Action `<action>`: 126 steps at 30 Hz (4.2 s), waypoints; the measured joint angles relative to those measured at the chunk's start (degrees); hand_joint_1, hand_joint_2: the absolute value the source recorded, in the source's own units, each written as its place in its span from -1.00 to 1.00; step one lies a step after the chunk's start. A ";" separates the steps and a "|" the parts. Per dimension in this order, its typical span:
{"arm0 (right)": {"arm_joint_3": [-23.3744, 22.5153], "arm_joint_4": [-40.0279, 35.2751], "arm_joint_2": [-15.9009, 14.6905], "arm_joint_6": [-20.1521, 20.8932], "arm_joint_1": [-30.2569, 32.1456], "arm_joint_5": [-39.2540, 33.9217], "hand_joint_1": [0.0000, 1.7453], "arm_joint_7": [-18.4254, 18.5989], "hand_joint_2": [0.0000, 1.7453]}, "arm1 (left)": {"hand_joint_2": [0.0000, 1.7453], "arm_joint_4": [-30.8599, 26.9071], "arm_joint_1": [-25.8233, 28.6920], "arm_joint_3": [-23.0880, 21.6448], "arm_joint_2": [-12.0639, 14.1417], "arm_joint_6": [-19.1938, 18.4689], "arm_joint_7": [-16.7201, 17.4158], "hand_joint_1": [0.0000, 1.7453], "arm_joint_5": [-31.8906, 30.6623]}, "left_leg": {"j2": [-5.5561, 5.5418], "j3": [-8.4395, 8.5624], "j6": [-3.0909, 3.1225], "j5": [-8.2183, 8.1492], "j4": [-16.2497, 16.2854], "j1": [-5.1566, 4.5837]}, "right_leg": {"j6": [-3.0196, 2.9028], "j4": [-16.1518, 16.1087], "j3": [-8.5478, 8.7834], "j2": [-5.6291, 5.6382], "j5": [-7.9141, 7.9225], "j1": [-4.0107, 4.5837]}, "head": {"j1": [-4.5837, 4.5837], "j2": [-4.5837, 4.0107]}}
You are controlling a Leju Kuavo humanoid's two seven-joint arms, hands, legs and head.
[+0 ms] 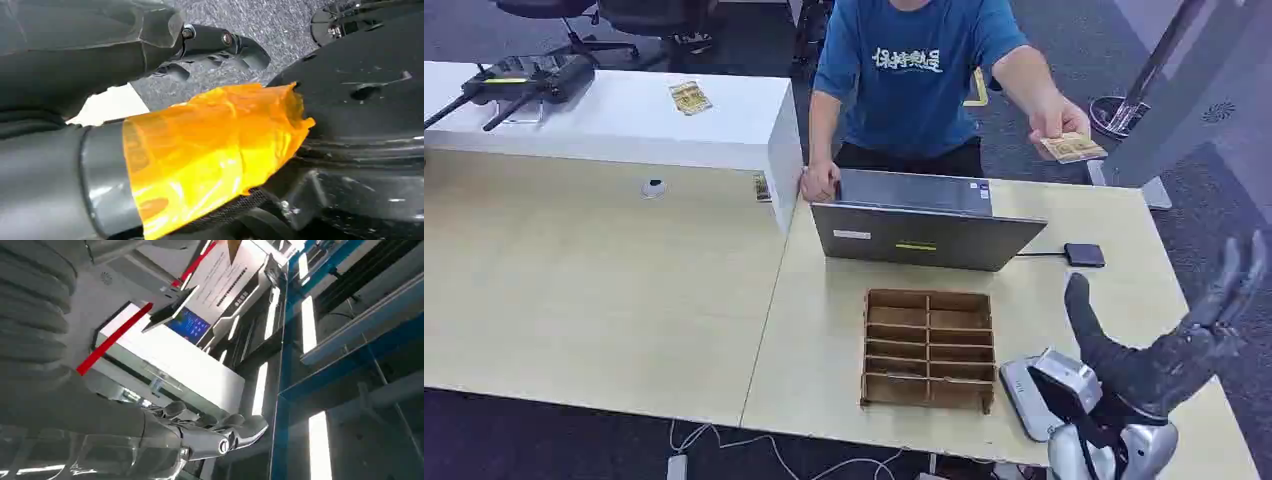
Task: Pass the card to the sensor for recognition and then transmit it.
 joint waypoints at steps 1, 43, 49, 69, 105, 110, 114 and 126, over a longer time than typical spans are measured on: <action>0.20 1.05 -0.35 0.00 -1.58 0.68 -1.00 1.51 1.00 | -1.00 0.00 -0.11 -0.13 0.15 -0.02 0.02 -1.00 -0.13 | -0.02 0.00 0.04 0.05 0.00 0.00 | 0.00 0.00 0.01 -0.02 0.00 0.00 | 0.00 0.00; 24.22 41.11 -15.95 2.21 -35.11 30.70 -1.00 37.26 1.00 | -1.00 0.00 -1.15 -0.44 3.71 -1.68 1.57 -1.00 -9.33 | -0.04 -0.12 0.01 0.14 0.01 -0.01 | -0.04 0.00 -0.15 0.01 0.12 0.00 | 0.00 0.00; 24.41 40.91 -16.48 2.03 -34.48 29.65 -1.00 36.65 1.00 | -1.00 0.00 -1.14 -0.33 3.67 -1.53 1.57 -1.00 -10.01 | -0.04 -0.12 0.01 0.14 0.01 -0.01 | -0.04 0.01 -0.16 0.01 0.12 0.00 | 0.00 0.00; 24.76 39.82 -17.18 2.01 -33.20 28.37 1.00 35.62 1.00 | -1.00 0.00 -1.28 2.36 3.41 -1.49 1.55 -1.00 -12.06 | -0.04 -0.14 0.01 0.14 0.01 -0.01 | -0.04 0.01 -0.17 0.02 0.12 0.00 | 0.00 0.00; 25.55 39.18 -17.40 2.05 -32.99 28.37 0.98 35.47 1.00 | -1.00 0.00 -1.35 4.00 3.02 -1.27 1.55 -1.00 -13.40 | -0.04 -0.15 0.01 0.14 0.01 -0.01 | -0.04 0.01 -0.18 0.01 0.12 0.00 | 0.00 0.00; 25.55 39.21 -17.44 1.57 -32.87 28.04 1.00 35.23 1.00 | -1.00 0.00 -1.33 4.42 3.04 -1.33 1.55 -1.00 -13.94 | -0.04 -0.15 0.01 0.14 0.01 -0.01 | -0.04 0.01 -0.18 0.01 0.12 0.00 | 0.00 0.00; 25.31 38.02 -17.46 1.00 -32.01 26.05 1.00 35.07 1.00 | -1.00 0.00 -1.32 5.16 2.93 -1.01 1.57 -1.00 -14.12 | -0.04 -0.15 0.01 0.14 0.01 0.00 | -0.04 0.00 -0.18 0.01 0.12 0.00 | 0.00 0.00; 7.37 19.72 -18.93 0.04 -16.97 8.89 1.00 19.36 1.00 | -1.00 0.00 0.04 7.67 0.85 1.27 1.20 -1.00 -12.52 | -0.13 -0.29 0.10 0.04 0.02 -0.05 | 0.01 -0.09 -0.20 -0.13 0.10 -0.03 | -0.02 0.00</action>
